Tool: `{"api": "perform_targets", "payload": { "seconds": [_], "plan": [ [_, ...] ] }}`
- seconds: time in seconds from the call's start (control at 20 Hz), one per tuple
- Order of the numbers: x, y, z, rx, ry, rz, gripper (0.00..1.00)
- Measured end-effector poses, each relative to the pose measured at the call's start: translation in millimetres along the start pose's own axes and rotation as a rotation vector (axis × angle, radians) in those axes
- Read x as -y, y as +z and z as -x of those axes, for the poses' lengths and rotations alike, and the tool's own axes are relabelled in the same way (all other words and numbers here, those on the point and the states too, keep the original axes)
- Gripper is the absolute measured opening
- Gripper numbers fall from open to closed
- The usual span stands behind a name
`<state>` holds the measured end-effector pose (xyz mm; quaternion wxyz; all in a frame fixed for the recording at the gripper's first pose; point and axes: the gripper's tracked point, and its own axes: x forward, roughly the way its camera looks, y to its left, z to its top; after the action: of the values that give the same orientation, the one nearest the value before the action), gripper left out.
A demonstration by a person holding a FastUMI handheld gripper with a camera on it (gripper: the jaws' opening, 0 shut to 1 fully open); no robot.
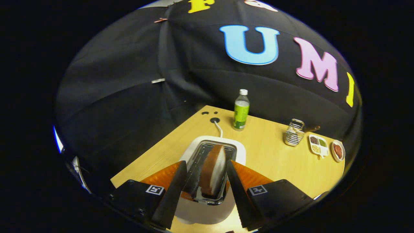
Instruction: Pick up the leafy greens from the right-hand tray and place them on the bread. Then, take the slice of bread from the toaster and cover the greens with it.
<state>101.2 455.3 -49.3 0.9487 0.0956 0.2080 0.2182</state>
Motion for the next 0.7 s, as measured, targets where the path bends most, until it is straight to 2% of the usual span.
{"api": "perform_targets", "payload": {
  "seconds": [0.2, 0.25, 0.4, 0.45, 0.7],
  "plan": [
    [11, -9, -12, -0.031, -0.047, 0.010, 0.77],
    [11, -7, -13, -0.024, -0.034, 0.005, 0.67],
    [5, -9, -13, -0.044, -0.012, -0.047, 0.21],
    [5, -7, -12, -0.036, -0.011, -0.045, 0.17],
    [1, 7, 3, 0.003, 0.001, -0.043, 0.17]
  ]
}}
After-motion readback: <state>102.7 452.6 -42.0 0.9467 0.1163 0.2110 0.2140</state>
